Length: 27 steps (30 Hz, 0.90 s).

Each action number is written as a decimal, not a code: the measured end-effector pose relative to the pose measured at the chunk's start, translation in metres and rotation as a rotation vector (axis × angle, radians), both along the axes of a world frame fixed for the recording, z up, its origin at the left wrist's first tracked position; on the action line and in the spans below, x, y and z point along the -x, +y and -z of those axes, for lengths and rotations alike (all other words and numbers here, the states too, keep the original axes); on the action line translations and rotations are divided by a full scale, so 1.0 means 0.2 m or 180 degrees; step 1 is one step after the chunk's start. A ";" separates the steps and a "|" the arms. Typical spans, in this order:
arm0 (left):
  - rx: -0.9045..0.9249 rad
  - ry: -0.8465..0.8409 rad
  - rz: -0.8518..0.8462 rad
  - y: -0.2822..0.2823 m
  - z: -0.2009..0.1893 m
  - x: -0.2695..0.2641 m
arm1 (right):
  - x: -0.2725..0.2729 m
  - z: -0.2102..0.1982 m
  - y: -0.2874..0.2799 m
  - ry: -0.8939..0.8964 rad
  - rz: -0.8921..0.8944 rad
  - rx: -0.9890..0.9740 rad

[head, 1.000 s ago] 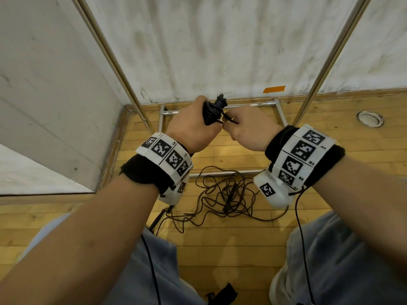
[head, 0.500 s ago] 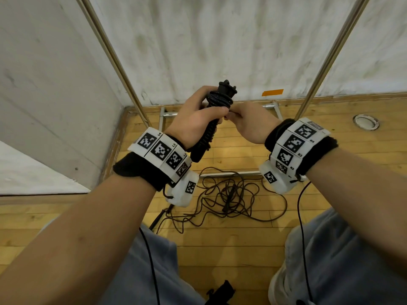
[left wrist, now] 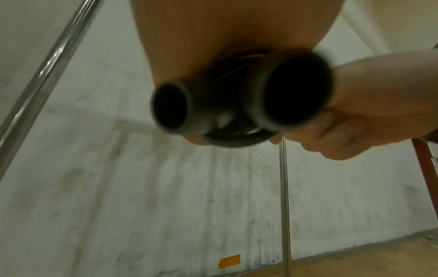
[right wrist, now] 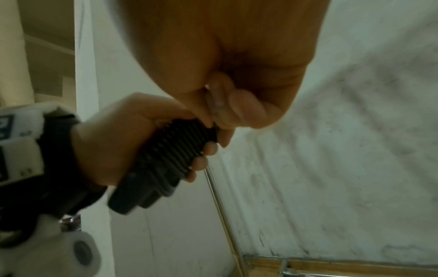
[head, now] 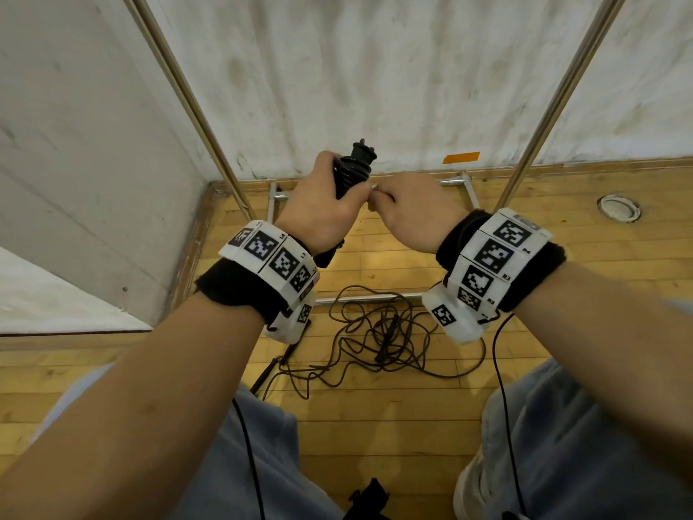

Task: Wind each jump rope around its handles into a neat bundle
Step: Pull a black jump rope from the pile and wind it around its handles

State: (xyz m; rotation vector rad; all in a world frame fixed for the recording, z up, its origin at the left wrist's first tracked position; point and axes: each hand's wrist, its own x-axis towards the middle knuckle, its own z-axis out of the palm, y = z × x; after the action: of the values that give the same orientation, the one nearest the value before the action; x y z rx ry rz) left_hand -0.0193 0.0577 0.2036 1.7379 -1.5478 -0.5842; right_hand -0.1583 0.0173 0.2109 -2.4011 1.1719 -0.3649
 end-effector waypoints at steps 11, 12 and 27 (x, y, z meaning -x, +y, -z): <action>-0.0220 0.0681 0.0434 0.00 0.01 0.02 | 0.09 -0.04 -0.02 -0.0306 0.0254 -0.0612; -0.0151 0.0649 0.0385 -0.01 0.02 0.02 | 0.10 -0.04 -0.02 -0.0352 0.0325 -0.0603; -0.0046 0.1784 0.0144 0.00 0.00 0.12 | 0.10 -0.06 -0.03 -0.0677 0.0788 0.0052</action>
State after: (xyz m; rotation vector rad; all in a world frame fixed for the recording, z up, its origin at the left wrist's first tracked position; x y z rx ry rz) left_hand -0.0430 0.0582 0.2027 1.3873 -1.1842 -1.0065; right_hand -0.1786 0.0113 0.2230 -2.1697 1.3712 -0.6920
